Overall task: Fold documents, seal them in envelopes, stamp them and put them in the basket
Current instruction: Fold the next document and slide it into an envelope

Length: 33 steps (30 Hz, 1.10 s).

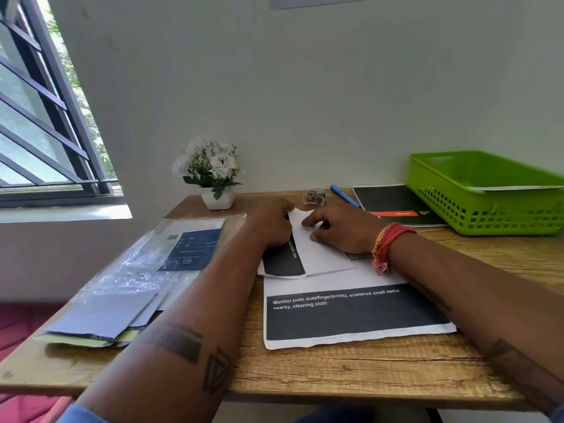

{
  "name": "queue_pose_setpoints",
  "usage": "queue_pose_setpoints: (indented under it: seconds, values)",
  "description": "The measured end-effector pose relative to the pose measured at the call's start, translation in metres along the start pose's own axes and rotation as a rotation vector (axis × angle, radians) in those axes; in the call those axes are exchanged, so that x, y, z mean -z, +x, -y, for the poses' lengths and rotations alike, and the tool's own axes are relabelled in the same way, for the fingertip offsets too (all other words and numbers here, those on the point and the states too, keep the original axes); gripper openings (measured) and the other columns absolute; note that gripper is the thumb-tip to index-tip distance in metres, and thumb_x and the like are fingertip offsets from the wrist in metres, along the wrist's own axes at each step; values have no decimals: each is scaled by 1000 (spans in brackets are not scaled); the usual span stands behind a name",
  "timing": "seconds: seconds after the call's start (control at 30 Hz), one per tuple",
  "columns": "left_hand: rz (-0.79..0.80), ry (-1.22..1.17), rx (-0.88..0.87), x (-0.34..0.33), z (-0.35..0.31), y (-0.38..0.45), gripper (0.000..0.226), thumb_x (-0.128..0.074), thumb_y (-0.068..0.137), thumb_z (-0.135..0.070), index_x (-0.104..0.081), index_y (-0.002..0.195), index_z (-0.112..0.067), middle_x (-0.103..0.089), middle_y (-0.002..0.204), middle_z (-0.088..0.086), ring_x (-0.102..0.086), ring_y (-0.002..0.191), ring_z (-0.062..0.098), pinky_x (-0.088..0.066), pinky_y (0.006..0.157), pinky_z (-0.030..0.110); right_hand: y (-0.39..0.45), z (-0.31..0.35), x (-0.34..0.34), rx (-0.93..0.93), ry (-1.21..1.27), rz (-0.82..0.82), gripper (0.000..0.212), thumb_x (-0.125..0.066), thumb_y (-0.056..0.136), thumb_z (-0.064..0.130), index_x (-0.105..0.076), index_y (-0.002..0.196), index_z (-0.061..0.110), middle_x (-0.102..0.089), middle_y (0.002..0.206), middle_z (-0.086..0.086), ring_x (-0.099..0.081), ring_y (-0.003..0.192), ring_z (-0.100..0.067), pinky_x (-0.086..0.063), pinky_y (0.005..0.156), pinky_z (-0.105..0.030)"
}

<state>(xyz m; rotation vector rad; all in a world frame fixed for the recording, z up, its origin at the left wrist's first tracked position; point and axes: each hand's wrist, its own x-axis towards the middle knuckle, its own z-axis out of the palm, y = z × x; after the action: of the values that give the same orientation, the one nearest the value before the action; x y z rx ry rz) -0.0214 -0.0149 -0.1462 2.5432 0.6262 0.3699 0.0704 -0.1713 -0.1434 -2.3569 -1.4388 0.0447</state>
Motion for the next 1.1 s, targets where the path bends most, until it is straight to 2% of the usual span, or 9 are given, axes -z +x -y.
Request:
queue_pose_setpoints:
  seconds: [0.17, 0.27, 0.4, 0.5, 0.63, 0.77, 0.9, 1.0, 1.1]
  values:
    - [-20, 63, 28, 4, 8, 2, 64, -62, 93, -10, -39, 152, -21, -53, 148, 6, -50, 135, 24, -39, 110, 32, 1, 1, 2, 17, -63, 33, 33, -61, 96, 32, -66, 129, 25, -64, 130, 5, -62, 109, -10, -45, 97, -26]
    - [-30, 113, 24, 3, 10, 2, 60, -61, 95, -13, -40, 150, -21, -53, 147, 7, -51, 133, 26, -40, 108, 33, 1, 2, 2, 1, -109, 53, 39, -58, 97, 39, -62, 133, 27, -60, 135, 5, -57, 115, -13, -40, 95, -24]
    - [-40, 161, -18, 0, 6, 1, 52, -58, 99, -16, -43, 149, -20, -52, 147, 9, -50, 133, 27, -40, 107, 33, 2, 0, -1, 5, -166, 52, 41, -53, 97, 44, -59, 136, 30, -50, 147, 3, -45, 134, -19, -35, 112, -32]
    - [-7, 193, -25, -1, 8, 2, 48, -54, 100, -15, -44, 147, -19, -52, 146, 10, -50, 130, 27, -40, 103, 32, 1, -1, -1, 31, -200, 72, 43, -51, 97, 45, -57, 138, 32, -48, 149, 3, -41, 138, -19, -33, 115, -37]
    - [74, 148, -29, -4, 10, 5, 51, -46, 102, -20, -38, 152, -27, -44, 154, 7, -44, 138, 27, -35, 115, 39, 1, 4, -3, 40, -250, 115, 61, -41, 88, 54, -44, 147, 39, -43, 152, -2, -32, 142, -26, -27, 118, -44]
    - [156, 227, -29, -7, 10, 7, 48, -31, 106, -36, -36, 154, -29, -31, 163, 3, -23, 151, 29, -20, 122, 49, -1, 14, -5, 101, -434, 137, 53, -36, 99, 43, -37, 151, 34, -50, 143, -11, -38, 135, -28, -25, 114, -42]
    - [211, 358, -35, -6, 10, 6, 50, -27, 109, -39, -24, 159, -30, -13, 168, -3, -7, 155, 28, -9, 124, 53, -4, 10, 2, 102, -378, 228, 52, -34, 101, 47, -33, 152, 38, -44, 150, -2, -33, 140, -29, -25, 116, -43]
    - [234, 397, -22, -5, 8, 5, 54, -28, 107, -40, -20, 160, -31, -9, 169, -2, -4, 155, 30, -7, 123, 55, -12, 6, 11, 165, -341, 234, 45, -39, 102, 49, -43, 146, 43, -48, 146, 4, -38, 136, -20, -28, 115, -37]
    - [258, 415, -11, -5, 5, 5, 56, -28, 107, -42, -17, 160, -30, -6, 169, -2, -2, 155, 31, -4, 123, 57, -17, 2, 17, 228, -312, 190, 38, -46, 100, 50, -54, 137, 48, -53, 129, 7, -44, 123, -14, -34, 109, -34]
